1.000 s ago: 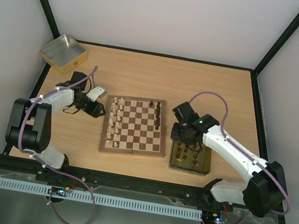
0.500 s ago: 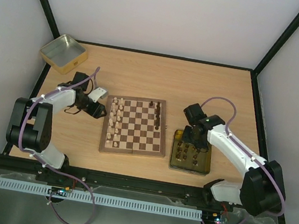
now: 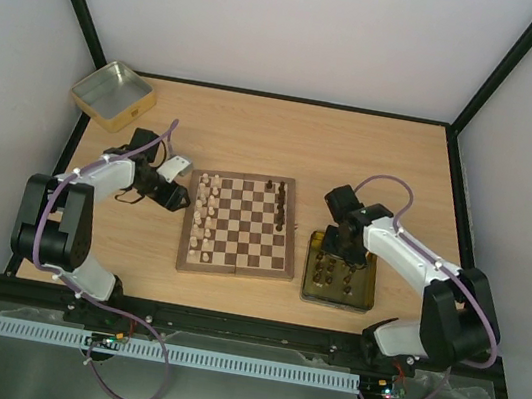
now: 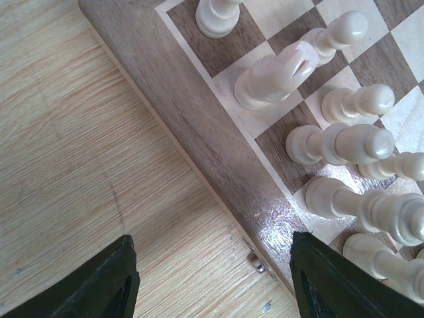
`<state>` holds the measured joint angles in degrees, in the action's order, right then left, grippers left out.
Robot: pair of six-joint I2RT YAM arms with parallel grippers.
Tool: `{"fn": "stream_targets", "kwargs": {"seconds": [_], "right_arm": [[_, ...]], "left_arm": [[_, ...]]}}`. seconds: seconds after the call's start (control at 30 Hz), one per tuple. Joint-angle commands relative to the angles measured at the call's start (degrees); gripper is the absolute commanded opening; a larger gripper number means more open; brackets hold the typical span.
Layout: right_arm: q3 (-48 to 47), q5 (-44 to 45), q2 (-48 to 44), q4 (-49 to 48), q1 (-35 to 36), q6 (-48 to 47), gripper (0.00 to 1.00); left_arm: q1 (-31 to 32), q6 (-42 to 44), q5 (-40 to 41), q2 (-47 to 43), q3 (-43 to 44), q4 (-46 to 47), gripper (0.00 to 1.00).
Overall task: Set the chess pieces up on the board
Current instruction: Pick up the chess piece from the storage box.
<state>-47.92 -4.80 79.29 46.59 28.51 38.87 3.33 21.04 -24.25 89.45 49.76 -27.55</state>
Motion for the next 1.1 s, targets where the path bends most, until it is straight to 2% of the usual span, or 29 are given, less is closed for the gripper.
{"fn": "stream_targets", "kwargs": {"seconds": [0.0, 0.3, 0.4, 0.57, 1.07], "right_arm": [[1.41, -0.12, 1.4, -1.96, -0.47, -0.97, 0.26], [3.5, -0.91, 2.2, -4.04, -1.07, -0.61, 0.2], [3.3, -0.7, 2.34, -4.18, -1.1, -0.66, 0.16], [2.68, -0.21, 3.12, -4.09, -1.14, -0.95, 0.03], [-3.66, 5.6, 0.07, 2.52, -1.16, -1.2, 0.02]], "left_arm": [[0.27, -0.55, 0.57, -0.25, -0.84, -0.01, 0.63], [0.53, -0.64, 0.62, -0.42, -0.55, 0.04, 0.64], [0.51, -0.65, 0.75, -0.35, -0.71, 0.21, 0.64], [0.53, -0.65, 0.65, -0.28, -0.71, 0.21, 0.64], [0.71, -0.64, 0.56, 0.02, -0.76, 0.48, 0.64]]}}
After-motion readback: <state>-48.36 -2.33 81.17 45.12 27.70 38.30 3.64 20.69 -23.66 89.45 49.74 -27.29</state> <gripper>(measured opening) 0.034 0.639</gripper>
